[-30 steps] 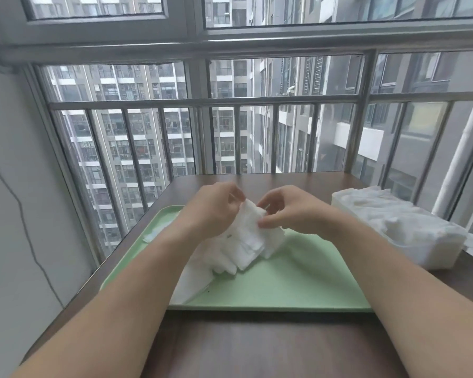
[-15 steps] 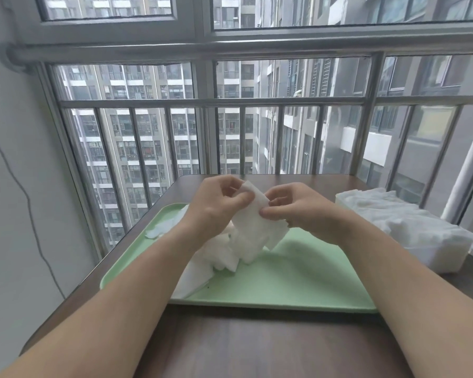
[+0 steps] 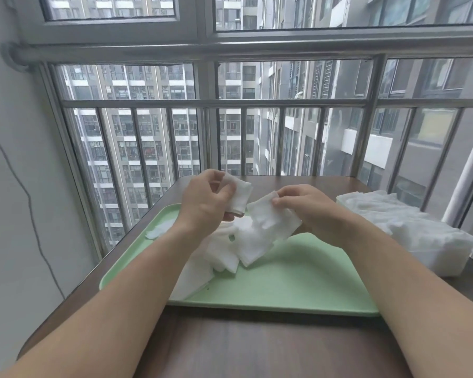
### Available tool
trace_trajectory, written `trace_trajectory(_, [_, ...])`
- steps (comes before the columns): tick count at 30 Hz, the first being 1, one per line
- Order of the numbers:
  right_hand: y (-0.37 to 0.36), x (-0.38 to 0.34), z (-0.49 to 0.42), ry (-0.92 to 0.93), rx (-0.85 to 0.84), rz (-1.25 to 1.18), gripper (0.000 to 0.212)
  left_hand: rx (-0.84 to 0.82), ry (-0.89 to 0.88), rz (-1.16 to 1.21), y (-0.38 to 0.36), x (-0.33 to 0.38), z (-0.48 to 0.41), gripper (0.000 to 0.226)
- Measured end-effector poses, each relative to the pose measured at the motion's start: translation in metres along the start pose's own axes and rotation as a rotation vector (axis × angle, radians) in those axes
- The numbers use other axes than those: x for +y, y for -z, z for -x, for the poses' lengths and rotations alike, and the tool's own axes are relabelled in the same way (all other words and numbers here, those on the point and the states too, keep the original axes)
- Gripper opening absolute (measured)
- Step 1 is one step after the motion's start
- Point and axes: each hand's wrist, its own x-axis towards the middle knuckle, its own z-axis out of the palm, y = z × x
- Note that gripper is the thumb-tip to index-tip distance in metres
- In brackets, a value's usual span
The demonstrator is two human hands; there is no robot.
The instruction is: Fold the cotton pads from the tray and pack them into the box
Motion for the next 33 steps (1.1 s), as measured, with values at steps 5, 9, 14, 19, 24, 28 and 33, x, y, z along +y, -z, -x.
trace_trajectory(5, [0.002, 0.003, -0.002, 0.076, 0.098, 0.102, 0.018, -0.052, 0.023, 0.080, -0.001, 0.004, 0.004, 0.015])
trace_trajectory(9, [0.006, 0.006, -0.004, 0.103, 0.124, 0.040, 0.022, -0.073, -0.001, 0.034, 0.001, 0.002, 0.004, 0.014])
trace_trajectory(14, [0.005, 0.005, -0.002, 0.138, 0.139, -0.047, 0.024, -0.091, -0.025, 0.023, 0.002, 0.002, 0.003, 0.008])
trace_trajectory(19, [0.003, 0.002, -0.001, 0.162, 0.164, -0.078, 0.016, -0.251, -0.106, 0.011, -0.001, 0.007, 0.007, 0.007])
trace_trajectory(24, [-0.003, -0.002, 0.001, 0.199, 0.122, -0.089, 0.016, -0.328, -0.090, 0.052, -0.004, 0.005, 0.010, 0.013])
trace_trajectory(28, [-0.005, -0.003, 0.002, 0.212, 0.075, -0.139, 0.018, -0.290, -0.066, 0.119, -0.006, 0.004, 0.010, 0.007])
trace_trajectory(33, [-0.003, -0.008, 0.005, 0.174, -0.024, -0.323, 0.040, -0.224, -0.025, 0.177, -0.005, 0.004, 0.008, 0.005])
